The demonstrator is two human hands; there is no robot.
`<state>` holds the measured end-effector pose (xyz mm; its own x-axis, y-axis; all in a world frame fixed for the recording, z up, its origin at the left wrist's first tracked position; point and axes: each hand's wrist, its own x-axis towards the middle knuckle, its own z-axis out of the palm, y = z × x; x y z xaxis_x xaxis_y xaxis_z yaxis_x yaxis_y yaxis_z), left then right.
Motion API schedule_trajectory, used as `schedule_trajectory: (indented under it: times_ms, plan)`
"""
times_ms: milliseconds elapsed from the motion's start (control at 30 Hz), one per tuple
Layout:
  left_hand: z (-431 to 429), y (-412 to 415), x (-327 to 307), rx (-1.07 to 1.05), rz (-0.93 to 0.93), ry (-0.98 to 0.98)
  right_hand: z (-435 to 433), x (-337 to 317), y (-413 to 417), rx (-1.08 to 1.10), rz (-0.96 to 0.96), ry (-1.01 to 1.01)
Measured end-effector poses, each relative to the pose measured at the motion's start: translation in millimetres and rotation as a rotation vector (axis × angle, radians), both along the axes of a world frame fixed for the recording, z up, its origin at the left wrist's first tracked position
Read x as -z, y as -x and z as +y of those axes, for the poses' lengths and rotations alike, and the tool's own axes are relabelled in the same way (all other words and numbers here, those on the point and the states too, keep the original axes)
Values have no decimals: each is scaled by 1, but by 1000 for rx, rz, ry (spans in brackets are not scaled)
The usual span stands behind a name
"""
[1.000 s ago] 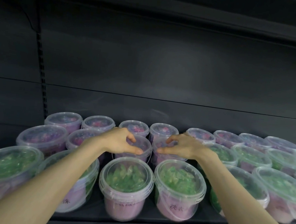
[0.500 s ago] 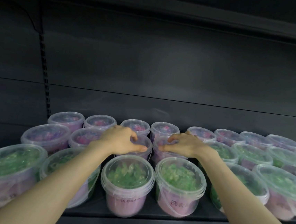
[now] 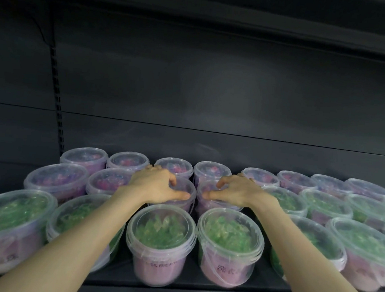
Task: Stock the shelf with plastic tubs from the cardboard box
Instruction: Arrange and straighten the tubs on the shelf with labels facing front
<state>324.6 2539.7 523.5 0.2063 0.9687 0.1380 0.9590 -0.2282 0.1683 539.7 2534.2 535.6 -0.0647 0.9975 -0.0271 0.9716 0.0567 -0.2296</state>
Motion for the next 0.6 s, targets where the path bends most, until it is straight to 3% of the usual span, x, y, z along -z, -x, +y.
schedule_trajectory:
  times_ms: [467,600]
  plan:
    - [-9,0,7,1,16,-67,-4,14,-1,48,-35,16]
    - [-8,7,-4,10,-67,-30,1,8,-9,-28,-7,-79]
